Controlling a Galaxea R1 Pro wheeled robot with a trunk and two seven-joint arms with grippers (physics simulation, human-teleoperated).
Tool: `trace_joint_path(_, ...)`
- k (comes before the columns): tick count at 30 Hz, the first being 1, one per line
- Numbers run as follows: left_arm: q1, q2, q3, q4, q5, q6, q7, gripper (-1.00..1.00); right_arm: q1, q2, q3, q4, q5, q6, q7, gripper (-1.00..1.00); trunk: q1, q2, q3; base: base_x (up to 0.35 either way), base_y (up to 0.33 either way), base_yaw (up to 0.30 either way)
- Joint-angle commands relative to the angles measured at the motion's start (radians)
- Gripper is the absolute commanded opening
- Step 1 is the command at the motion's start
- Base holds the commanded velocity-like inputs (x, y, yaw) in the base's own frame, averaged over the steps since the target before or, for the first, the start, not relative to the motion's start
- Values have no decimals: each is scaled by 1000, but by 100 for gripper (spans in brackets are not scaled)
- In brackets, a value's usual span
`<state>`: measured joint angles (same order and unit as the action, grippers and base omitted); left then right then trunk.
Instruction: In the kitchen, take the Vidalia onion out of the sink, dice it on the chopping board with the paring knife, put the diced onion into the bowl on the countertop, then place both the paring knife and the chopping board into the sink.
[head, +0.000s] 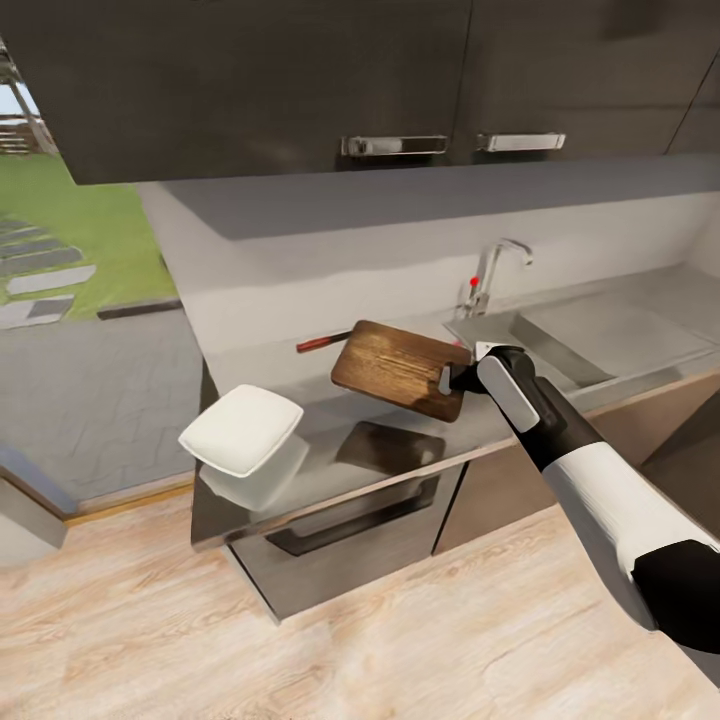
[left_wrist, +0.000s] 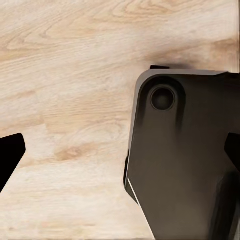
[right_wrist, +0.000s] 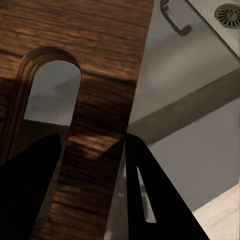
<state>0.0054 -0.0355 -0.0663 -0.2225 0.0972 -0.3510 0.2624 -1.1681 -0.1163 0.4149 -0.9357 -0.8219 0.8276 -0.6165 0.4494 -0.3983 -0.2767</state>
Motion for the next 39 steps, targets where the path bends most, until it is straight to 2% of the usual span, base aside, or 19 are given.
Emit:
trace_joint_path(1, 0, 0, -7, -2, 10, -2, 5, 100, -1, -2, 5, -2, -10, 2, -10, -100, 1, -2, -2, 0, -325, 239)
trace_joint_path(29, 1, 0, -7, -2, 10, -2, 4, 100, -1, -2, 8, -2, -11, 3, -8, -100, 1, -2, -2, 0, -325, 231)
trace_joint_path(32, 0, 0, -7, -2, 10, -2, 4, 100, -1, -2, 28, -2, -11, 3, -8, -100, 1, -2, -2, 0, -325, 216)
trace_joint_path(34, 0, 0, -7, -3, 10, -2, 5, 100, -1, -2, 57, -2, -11, 3, -5, -100, 1, -2, -2, 0, -325, 215)
trace_joint_path(39, 0, 0, -7, -3, 10, -2, 5, 100, -1, -2, 83, -2, -11, 2, 11, -100, 1, -2, -2, 0, -325, 215)
